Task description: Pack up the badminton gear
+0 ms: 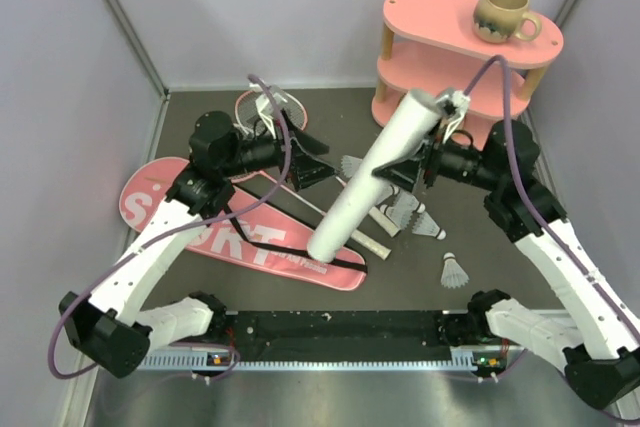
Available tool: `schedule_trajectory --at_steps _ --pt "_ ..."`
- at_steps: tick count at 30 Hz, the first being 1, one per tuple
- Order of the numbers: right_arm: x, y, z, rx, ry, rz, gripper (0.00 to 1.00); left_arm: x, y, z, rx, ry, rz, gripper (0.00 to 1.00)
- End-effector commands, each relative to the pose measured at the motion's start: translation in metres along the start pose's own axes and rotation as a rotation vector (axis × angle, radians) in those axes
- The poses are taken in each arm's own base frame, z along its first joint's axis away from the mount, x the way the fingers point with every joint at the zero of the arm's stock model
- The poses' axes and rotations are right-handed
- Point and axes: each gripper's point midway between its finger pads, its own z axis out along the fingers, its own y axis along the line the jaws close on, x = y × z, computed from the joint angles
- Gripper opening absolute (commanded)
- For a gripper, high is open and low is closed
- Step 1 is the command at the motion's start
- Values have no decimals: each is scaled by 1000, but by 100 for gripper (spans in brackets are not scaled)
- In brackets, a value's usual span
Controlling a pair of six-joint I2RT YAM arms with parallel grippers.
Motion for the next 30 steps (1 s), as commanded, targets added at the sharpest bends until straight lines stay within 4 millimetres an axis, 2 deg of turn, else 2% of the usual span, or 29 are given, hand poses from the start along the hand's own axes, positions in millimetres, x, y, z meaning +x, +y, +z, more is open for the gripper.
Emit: schedule_trajectory --at_steps 1,2,4,5,7,9,11,13,14,18,19,24,30 --pt "2 55 9 -298 -1 -48 57 20 -29 3 242 116 -7 95" --pt "-3 59 12 -328 -33 -61 57 20 -29 4 261 102 10 95" --pt "3 66 18 -357 -38 -19 56 34 -31 3 293 127 -8 96" --pt "0 67 21 -368 -56 -28 56 34 -35 2 319 115 16 96" --pt "7 74 26 -395 -37 -30 56 46 -39 0 365 139 -3 96" --pt "19 75 33 -415 9 -38 56 47 -34 2 347 112 -2 97" --pt "33 76 38 -432 49 -74 55 44 -31 4 323 90 -8 97" --pt "45 71 42 -430 82 -83 55 35 -36 3 327 75 -8 96" --pt "49 70 42 -432 88 -88 55 24 -36 3 292 36 9 96" --pt "68 65 44 -447 118 -105 55 3 -33 -1 189 -57 28 99" --pt "72 69 46 -465 125 -118 54 -1 -33 0 181 -74 18 99" --pt "78 81 55 -498 133 -158 55 -7 -27 12 195 -60 -36 97" --pt "77 82 67 -467 109 -170 56 -4 -26 19 230 -44 -76 90"
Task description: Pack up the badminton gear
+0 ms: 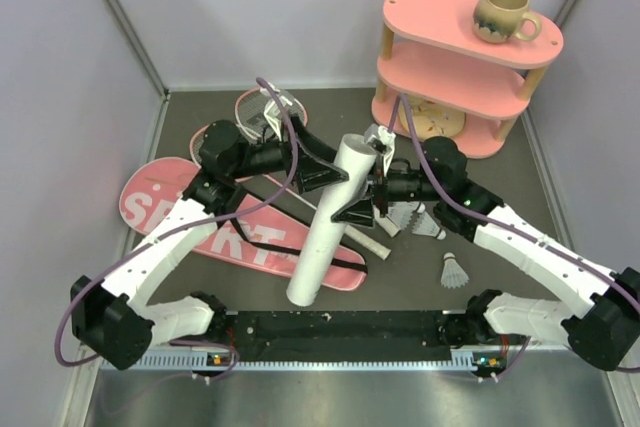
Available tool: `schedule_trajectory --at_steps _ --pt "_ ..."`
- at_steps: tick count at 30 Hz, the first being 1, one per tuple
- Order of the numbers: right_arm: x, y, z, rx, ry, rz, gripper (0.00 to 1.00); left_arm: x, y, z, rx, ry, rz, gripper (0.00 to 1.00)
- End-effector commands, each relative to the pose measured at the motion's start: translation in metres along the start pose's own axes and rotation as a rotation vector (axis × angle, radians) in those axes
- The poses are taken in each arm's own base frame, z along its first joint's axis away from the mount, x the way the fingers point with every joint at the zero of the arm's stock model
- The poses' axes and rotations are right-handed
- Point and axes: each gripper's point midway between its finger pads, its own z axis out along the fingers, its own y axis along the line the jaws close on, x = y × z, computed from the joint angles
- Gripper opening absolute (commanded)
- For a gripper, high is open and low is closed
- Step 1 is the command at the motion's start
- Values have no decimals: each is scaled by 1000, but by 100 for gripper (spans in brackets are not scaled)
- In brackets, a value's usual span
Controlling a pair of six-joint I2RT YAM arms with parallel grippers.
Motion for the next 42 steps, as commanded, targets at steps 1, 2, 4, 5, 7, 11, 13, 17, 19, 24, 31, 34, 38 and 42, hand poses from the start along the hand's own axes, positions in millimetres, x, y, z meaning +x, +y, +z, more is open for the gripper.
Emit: schedule_trajectory --at_steps 1,2,4,5,7,11,13,17,19,24,31,34,38,42 --pt "-32 11 10 -13 -95 -136 56 -16 -11 5 53 -33 28 90" --pt "-34 6 10 15 -107 -131 57 -13 -11 5 57 -25 22 90" --pt "-38 6 11 24 -129 -126 57 -8 -16 4 91 -6 27 90" --pt "-41 4 11 39 -141 -126 57 -3 -17 3 103 6 25 91" --pt "-42 1 10 58 -153 -124 57 3 -21 0 127 27 37 93" --pt "-42 7 12 34 -146 -128 58 12 -17 -1 105 33 39 94" --pt "-40 10 15 33 -142 -133 58 13 -14 1 97 42 37 90" --pt "-41 11 17 34 -143 -127 62 15 -16 4 101 47 43 83" --pt "-39 10 18 45 -137 -122 63 15 -16 4 102 48 47 76" --pt "-28 -7 9 168 -79 -75 83 18 -4 0 26 53 126 63" --pt "15 -29 -37 420 67 -23 99 22 36 -18 -213 87 341 58" --pt "12 -34 -62 517 87 -6 99 30 48 -26 -262 132 399 56" --pt "-27 -26 -81 566 38 28 97 28 33 -26 -203 169 446 54" --pt "-71 -7 -87 553 -8 11 94 12 17 -31 -196 181 511 52"
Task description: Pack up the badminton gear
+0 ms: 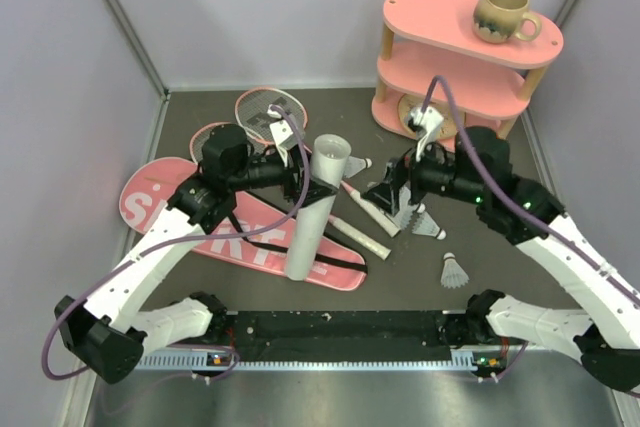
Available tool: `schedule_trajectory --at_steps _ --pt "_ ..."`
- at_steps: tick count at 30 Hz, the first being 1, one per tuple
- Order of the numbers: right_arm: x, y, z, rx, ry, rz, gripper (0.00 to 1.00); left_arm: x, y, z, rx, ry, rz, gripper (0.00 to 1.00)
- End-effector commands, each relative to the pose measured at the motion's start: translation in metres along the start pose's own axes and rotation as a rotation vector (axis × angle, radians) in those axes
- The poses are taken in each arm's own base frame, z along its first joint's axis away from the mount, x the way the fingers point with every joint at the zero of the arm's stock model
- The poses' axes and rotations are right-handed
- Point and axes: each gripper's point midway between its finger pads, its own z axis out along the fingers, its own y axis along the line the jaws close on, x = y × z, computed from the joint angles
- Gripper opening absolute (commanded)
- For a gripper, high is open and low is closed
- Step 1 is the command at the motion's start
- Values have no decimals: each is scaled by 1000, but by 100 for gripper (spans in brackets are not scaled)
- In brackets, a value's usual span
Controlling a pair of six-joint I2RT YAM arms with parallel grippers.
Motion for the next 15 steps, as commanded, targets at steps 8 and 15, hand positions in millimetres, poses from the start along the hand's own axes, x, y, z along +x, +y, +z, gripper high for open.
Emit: schedule_trajectory --at_steps 8,15 --pt "-97 34 -29 -68 -144 -27 81 -17 -6 -21 -20 57 210 46" --pt "-104 54 -12 -171 -99 -31 67 6 -9 -14 22 29 170 39"
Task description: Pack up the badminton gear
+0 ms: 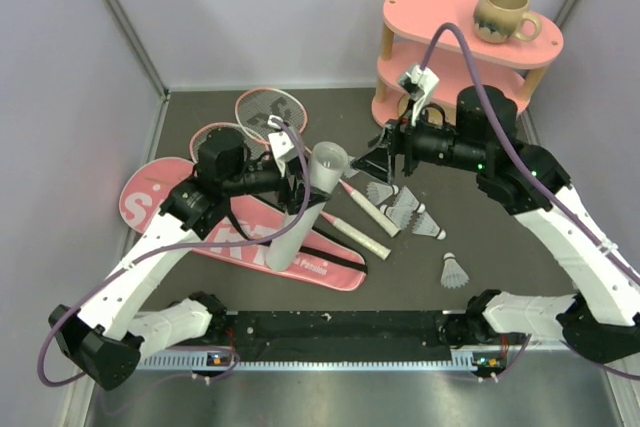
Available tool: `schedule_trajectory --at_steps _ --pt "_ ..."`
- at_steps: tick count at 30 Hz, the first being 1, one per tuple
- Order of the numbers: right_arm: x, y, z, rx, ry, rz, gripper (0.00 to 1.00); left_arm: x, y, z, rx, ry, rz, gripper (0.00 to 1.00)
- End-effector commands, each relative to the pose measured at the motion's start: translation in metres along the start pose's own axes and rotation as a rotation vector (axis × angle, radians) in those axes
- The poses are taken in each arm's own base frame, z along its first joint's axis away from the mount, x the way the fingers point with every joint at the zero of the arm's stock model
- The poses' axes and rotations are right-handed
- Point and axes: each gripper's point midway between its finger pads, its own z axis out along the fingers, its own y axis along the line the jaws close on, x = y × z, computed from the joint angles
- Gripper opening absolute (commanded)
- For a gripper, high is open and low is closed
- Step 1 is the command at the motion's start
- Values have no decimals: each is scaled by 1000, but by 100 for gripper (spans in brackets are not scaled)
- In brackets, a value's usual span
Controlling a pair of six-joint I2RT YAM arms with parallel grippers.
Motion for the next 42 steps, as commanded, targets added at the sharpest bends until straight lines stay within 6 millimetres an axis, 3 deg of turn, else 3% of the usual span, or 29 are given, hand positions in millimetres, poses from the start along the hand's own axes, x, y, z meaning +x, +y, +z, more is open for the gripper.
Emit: schedule_trajectory --at_steps 1,13,20,28,32,37,39,42 --pt "-11 20 3 -86 6 -10 66 -1 -6 3 31 -50 14 38" --pt "1 40 28 -180 89 -26 46 6 -15 12 70 -45 -34 32" --pt "13 46 35 -191 125 -25 25 6 -10 15 44 -44 -55 28" --pt "27 50 42 -150 148 -77 23 8 -4 17 14 -35 -75 25" --pt "27 37 46 -68 141 -42 0 9 -6 17 17 -37 -71 25" --pt "7 46 30 -79 61 79 0 14 -6 19 8 -22 -56 23" --pt "-10 50 14 -138 9 161 0 17 -5 20 6 -8 -50 21" --pt "-19 53 -2 -206 -20 257 0 22 -5 21 4 9 -47 18"
